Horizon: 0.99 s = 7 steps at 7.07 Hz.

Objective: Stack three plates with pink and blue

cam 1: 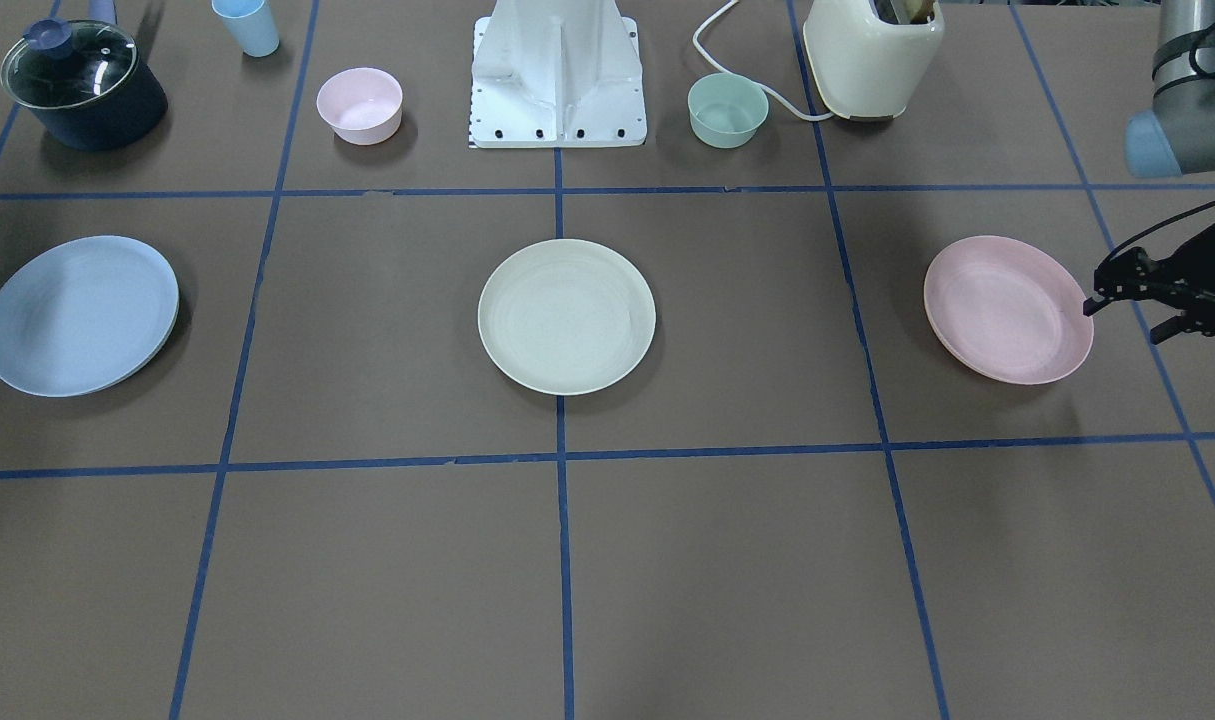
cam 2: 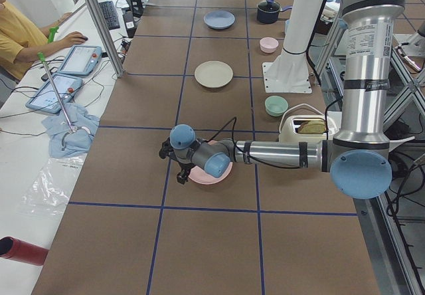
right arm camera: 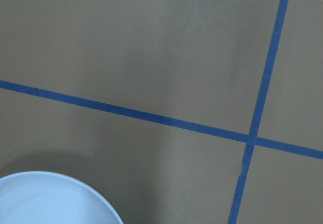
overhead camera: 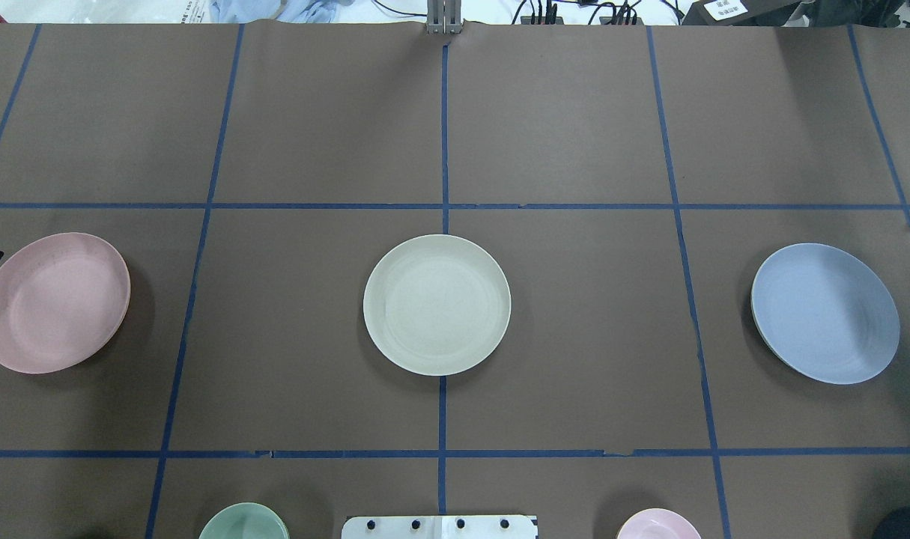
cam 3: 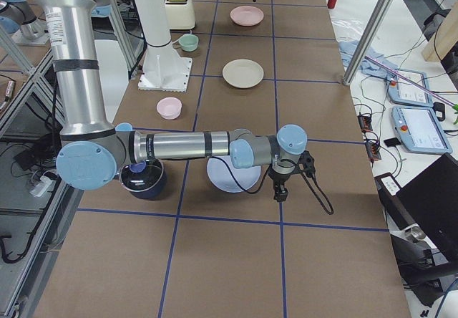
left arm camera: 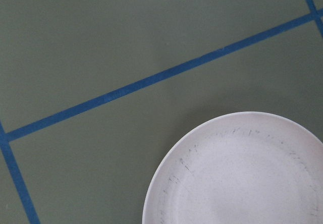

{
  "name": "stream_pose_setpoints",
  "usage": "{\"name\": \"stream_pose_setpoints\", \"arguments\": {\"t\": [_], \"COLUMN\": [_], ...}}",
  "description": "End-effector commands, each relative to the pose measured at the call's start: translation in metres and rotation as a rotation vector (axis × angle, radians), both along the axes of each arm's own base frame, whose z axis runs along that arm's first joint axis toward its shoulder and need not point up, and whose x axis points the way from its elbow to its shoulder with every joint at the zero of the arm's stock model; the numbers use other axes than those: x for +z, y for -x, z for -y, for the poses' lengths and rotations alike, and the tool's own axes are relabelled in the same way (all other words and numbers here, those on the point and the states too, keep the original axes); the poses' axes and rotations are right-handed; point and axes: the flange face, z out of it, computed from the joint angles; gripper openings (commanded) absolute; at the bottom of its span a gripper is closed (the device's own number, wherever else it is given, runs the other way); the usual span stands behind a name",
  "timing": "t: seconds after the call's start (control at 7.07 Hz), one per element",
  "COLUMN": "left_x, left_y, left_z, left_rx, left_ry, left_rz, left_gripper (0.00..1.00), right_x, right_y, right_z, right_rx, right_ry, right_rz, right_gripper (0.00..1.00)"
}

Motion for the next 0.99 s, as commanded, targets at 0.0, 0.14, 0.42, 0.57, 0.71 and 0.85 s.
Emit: {"name": "stream_pose_setpoints", "arguments": {"t": [0.0,0.14,0.42,0.57,0.71,0.85], "left_x": [0.038,0.04,0.043,0.042,0.043,0.042], "left_y": [-0.008,-0.012,-0.025,-0.026,-0.026,-0.028], "left_z": [-0.002,-0.004,-0.009,-0.009,-0.01,-0.014], "left_rx": [-0.033,-0.023,0.002,0.004,0.008,0.031], "left_ry": [0.039,0.04,0.06,0.057,0.065,0.094], "left_rz": [-0.022,-0.02,-0.02,-0.021,-0.028,-0.062], "left_gripper": [0.89,0.86,0.79,0.5,0.01,0.0], "right_x": [0.002,0.001,0.001,0.001,0.001,0.0], "right_y": [0.004,0.006,0.008,0.008,0.008,0.008], "right_z": [0.001,0.002,0.001,0.001,0.001,0.001], "right_rx": [-0.007,-0.014,-0.014,-0.013,-0.013,-0.013], "right_ry": [-0.028,-0.032,-0.029,-0.026,-0.024,-0.025], "right_rz": [0.007,0.007,0.007,0.008,0.013,0.013], "right_gripper": [1.0,1.0,1.0,1.0,1.0,1.0]}}
